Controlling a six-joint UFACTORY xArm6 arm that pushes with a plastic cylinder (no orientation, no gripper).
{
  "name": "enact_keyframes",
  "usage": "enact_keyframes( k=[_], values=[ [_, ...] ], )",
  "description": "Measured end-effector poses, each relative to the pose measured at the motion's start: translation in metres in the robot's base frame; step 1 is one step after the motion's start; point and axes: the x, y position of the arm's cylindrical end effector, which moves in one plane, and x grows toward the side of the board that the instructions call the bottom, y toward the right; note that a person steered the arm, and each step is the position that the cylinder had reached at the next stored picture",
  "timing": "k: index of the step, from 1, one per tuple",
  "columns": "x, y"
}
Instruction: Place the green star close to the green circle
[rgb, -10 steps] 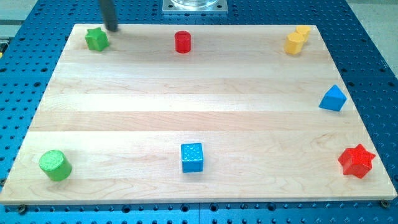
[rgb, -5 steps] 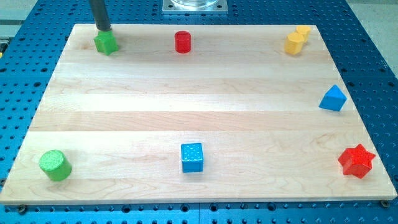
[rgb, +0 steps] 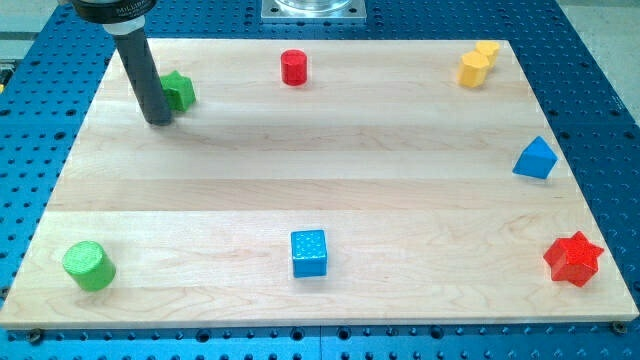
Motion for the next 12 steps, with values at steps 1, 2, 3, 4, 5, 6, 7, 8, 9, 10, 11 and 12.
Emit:
enact_keyframes(
  k=[1, 2, 3, 4, 5, 6, 7, 8, 9, 10, 11, 12],
  values=[
    [-0.008, -0.058],
    [-0.042, -0.069],
    [-0.103, -0.043],
    [-0.118, 0.01],
    [-0.084, 0.069],
    [-0.075, 0.065],
    [-0.065, 0.039],
    [-0.057, 0.011],
    [-0.031, 0.012],
    [-0.015, 0.012],
    [0.004, -0.018],
    [0.014, -0.043]
  ],
)
